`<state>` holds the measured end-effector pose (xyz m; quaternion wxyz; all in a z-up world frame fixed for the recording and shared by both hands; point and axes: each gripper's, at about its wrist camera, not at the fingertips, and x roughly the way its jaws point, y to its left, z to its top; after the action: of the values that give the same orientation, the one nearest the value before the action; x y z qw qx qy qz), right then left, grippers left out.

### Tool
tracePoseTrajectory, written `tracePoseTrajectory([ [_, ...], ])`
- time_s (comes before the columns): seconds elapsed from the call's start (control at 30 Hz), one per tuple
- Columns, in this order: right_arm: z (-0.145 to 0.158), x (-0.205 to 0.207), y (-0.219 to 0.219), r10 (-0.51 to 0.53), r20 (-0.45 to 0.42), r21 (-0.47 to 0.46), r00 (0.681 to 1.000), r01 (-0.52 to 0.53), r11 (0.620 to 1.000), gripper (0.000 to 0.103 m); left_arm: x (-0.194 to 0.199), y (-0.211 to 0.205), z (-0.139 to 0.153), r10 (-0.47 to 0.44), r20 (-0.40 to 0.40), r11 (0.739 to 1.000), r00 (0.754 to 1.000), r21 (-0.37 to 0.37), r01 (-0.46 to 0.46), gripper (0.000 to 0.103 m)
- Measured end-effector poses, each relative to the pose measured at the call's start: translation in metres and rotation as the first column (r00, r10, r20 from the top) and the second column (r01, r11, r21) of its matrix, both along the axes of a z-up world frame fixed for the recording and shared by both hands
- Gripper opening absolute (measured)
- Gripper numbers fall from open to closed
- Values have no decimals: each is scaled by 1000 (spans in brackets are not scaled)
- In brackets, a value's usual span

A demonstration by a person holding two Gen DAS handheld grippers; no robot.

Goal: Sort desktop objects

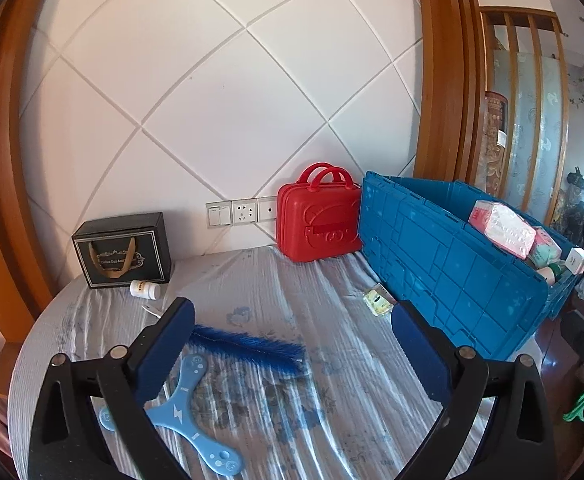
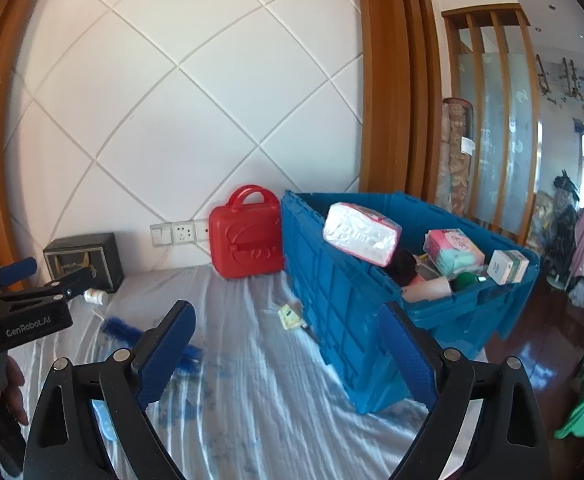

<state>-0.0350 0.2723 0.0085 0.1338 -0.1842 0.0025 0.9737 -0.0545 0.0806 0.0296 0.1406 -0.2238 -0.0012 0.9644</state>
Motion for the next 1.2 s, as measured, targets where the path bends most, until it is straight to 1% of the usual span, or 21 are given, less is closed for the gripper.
tracePoseTrajectory([
  [0.1,0,6,-1,-7,-4,13,1000,7,1000,95,3,3,-2,-5,-1,1000,1000,-27,5,102],
  [0.2,-3,10,-1,-11,0,20,1000,11,1000,96,9,6,-3,33,-32,997,999,-73,-35,102],
  [0.33,-6,12,-3,-9,9,36,1000,9,999,96,10,5,-4,20,-26,997,999,-69,-21,102],
  [0.5,-6,15,-6,-12,6,47,1000,12,999,96,12,0,-4,9,-37,999,999,-44,-11,102],
  [0.57,-6,16,-5,-13,7,46,1000,12,999,97,12,0,-5,28,-47,998,999,-54,-30,102],
  [0.73,-7,17,-5,-19,8,45,1000,19,999,97,13,0,-8,39,-57,995,998,-88,-44,102],
  [0.9,-7,18,-8,-20,9,51,1000,19,999,97,13,-5,-8,43,-65,996,997,-70,-48,102],
  [1.1,-6,19,-9,-22,2,47,1000,22,999,97,14,-7,-7,37,-72,996,997,-76,-43,102],
  [1.2,-7,19,-9,-21,4,49,1000,21,999,97,15,-7,-8,15,-73,996,997,-82,-21,102],
])
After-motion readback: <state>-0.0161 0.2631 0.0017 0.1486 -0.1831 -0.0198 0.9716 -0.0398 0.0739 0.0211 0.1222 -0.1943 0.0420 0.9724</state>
